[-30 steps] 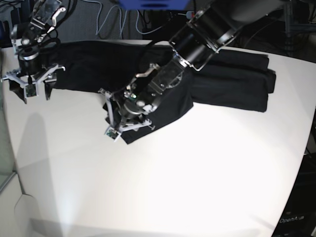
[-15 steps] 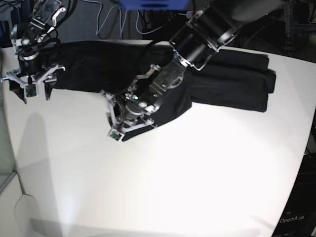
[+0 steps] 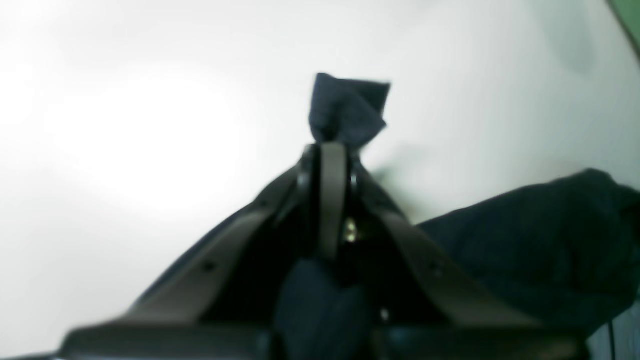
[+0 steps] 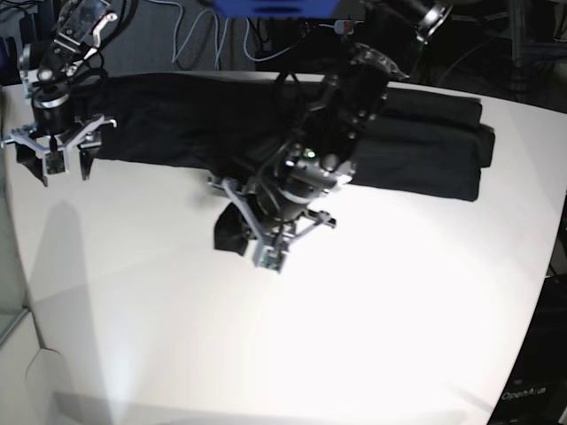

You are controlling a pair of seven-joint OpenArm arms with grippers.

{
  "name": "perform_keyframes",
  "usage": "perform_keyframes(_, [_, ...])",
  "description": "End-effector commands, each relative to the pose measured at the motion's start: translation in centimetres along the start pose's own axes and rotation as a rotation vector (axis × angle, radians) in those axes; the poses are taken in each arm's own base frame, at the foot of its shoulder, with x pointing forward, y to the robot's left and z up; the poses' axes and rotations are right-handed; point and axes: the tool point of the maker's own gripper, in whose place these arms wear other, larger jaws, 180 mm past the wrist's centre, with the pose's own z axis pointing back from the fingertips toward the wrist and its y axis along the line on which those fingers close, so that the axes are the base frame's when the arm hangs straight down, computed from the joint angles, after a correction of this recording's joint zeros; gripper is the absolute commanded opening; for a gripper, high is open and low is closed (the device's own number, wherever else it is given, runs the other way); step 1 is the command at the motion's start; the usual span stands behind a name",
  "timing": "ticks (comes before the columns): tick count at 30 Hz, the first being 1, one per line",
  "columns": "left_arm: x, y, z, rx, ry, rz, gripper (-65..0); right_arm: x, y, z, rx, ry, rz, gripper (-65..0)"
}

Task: Fold the T-shirt properly
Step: 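Carry the pinched cloth with the left gripper to the strip's end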

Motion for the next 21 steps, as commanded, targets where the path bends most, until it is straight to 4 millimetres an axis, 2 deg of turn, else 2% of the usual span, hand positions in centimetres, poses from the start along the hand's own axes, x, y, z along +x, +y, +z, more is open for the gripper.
perform_keyframes(1, [1.6, 0.0, 1.1, -0.009, -0.062, 0.009, -65.0, 1.2, -0.7, 0.1, -0.018, -0.046, 0.006, -25.4])
perform_keyframes(5, [1.0, 2.4, 4.6, 0.020, -0.097, 0.064, -65.0, 1.2, -0.7, 0.1, -0.017, -0.047, 0.005, -25.4])
perform_keyframes(7, [-0.2, 3.3, 5.9, 0.018, -0.084, 0.099, -65.0, 1.2, -0.7, 0.1, -0.017, -0.047, 0.005, -25.4])
perform_keyframes(14, [-5.2, 8.5, 9.0, 0.057, 0.012, 0.236, -65.0, 1.7, 0.0, -0.1, 0.002, -0.058, 0.009, -25.5])
perform_keyframes(19, [-6.9, 12.6, 11.3, 0.124, 0.036, 0.327, -65.0, 1.7, 0.0, -0.2, 0.001, -0.060, 0.005, -25.5])
perform_keyframes(21, [-6.9, 13.8, 12.3, 0.135, 0.032, 0.345, -65.0, 2.0, -0.1, -0.3, -0.002, -0.065, 0.004, -25.5])
